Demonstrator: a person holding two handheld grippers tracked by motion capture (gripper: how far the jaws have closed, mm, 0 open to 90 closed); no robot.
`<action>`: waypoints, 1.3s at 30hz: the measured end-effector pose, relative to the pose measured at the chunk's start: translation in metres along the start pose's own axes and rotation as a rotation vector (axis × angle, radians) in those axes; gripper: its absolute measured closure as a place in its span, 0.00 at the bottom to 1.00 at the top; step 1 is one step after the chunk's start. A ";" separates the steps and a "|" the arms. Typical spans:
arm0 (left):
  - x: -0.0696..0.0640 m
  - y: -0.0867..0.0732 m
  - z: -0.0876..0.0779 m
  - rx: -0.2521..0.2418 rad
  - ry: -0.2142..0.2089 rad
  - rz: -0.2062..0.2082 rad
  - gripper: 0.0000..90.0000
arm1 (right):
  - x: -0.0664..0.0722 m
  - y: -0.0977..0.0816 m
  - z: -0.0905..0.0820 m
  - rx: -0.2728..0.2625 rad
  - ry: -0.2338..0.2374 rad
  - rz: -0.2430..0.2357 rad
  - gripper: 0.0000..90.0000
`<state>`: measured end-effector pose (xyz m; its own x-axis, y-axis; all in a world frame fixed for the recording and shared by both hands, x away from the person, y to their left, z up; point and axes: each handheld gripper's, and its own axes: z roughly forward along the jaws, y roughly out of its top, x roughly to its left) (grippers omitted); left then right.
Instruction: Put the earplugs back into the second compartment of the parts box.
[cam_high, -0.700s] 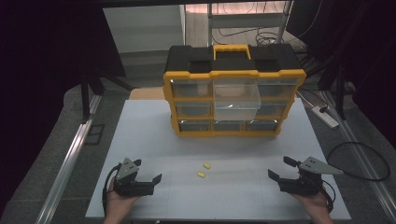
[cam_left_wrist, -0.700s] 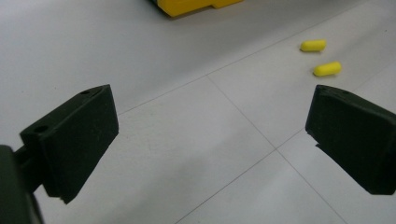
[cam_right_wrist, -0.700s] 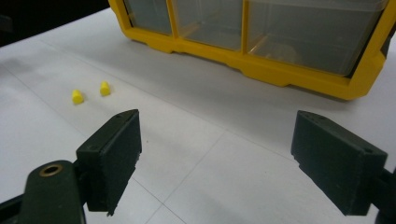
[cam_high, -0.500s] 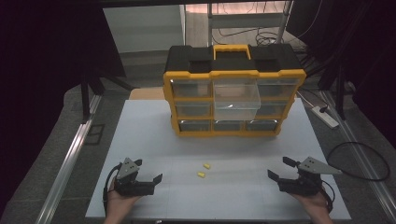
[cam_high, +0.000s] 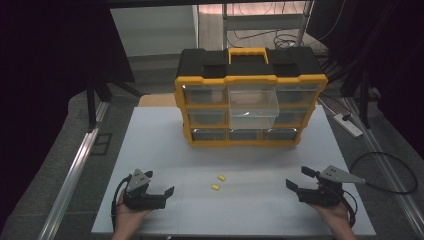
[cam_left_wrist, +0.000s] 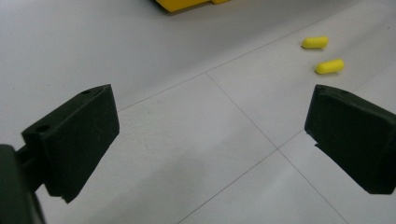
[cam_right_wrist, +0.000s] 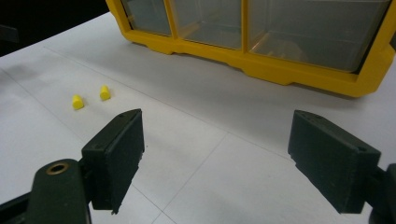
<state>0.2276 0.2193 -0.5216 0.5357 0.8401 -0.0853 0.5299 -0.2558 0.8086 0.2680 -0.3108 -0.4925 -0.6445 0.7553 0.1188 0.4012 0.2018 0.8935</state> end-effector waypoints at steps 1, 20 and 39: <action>0.000 0.000 0.000 0.000 -0.003 -0.001 0.04 | 0.001 0.000 0.000 0.003 -0.003 -0.006 0.21; -0.007 0.003 -0.001 -0.021 -0.016 0.040 0.05 | 0.027 0.023 0.019 0.055 0.036 -0.077 0.24; -0.008 0.001 0.001 -0.011 -0.009 0.041 0.05 | 0.060 0.053 0.062 0.143 0.128 -0.158 0.25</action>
<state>0.2245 0.2119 -0.5208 0.5629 0.8245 -0.0575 0.4999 -0.2843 0.8181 0.2910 -0.2158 -0.4654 -0.7802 0.6239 0.0451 0.3712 0.4038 0.8361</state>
